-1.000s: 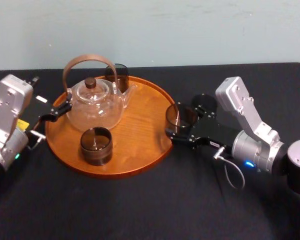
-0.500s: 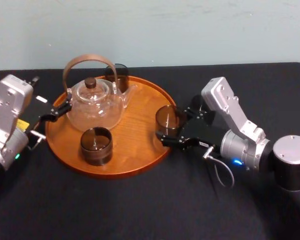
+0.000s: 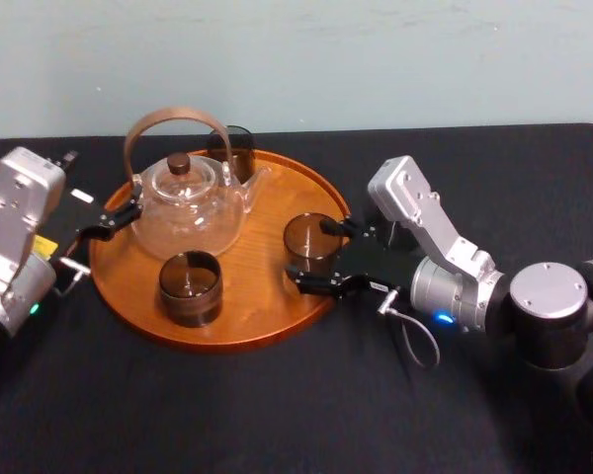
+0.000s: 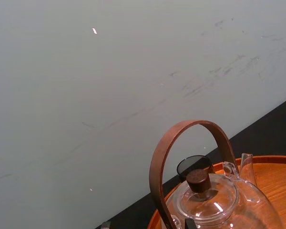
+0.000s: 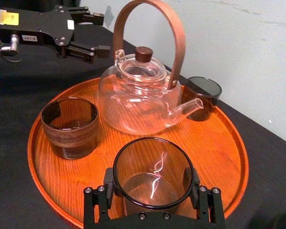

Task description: Pick up the glass from the table and place it on the tray.

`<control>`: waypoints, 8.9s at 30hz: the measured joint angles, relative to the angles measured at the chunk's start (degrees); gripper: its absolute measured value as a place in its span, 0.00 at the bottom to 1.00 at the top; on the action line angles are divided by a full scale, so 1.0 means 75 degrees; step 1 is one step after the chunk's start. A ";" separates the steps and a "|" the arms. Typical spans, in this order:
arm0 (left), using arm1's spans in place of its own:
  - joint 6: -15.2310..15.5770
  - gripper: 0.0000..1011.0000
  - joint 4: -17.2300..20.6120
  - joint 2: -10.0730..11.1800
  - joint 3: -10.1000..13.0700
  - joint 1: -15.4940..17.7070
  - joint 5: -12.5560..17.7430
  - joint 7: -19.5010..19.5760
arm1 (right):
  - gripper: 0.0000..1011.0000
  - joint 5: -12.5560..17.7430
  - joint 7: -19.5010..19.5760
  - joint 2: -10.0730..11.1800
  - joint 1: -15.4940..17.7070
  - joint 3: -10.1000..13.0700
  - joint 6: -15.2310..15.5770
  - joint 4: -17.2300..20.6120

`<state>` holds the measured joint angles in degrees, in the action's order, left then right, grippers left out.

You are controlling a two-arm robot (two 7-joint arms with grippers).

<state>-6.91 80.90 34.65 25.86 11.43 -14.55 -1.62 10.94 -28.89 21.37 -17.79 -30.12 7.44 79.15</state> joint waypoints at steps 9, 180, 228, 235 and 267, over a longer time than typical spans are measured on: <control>0.0000 1.00 0.0000 0.0000 0.0000 0.0000 0.0000 0.0000 | 0.90 -0.0081 -0.0074 -0.0207 -0.0223 -0.0201 -0.0113 -0.0307; 0.0000 1.00 0.0000 0.0000 0.0000 0.0000 0.0000 0.0001 | 0.99 0.0054 0.0607 0.0694 0.0781 0.1622 0.0289 0.0075; 0.0000 1.00 0.0000 0.0000 0.0000 0.0000 0.0000 0.0001 | 0.99 -0.0159 0.0053 -0.0270 -0.1215 0.1006 -0.0827 -0.2956; 0.0000 1.00 0.0000 0.0000 0.0001 0.0000 0.0000 0.0001 | 0.91 -0.0155 0.0062 -0.0251 -0.1186 0.1010 -0.0805 -0.2901; 0.0000 1.00 0.0000 0.0000 0.0000 0.0000 0.0000 0.0001 | 0.91 -0.0046 -0.0270 -0.0203 -0.1504 0.0746 -0.0745 -0.2437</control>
<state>-6.91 80.90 34.65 25.86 11.43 -14.55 -1.62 10.59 -30.92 19.84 -29.07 -24.52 1.85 60.88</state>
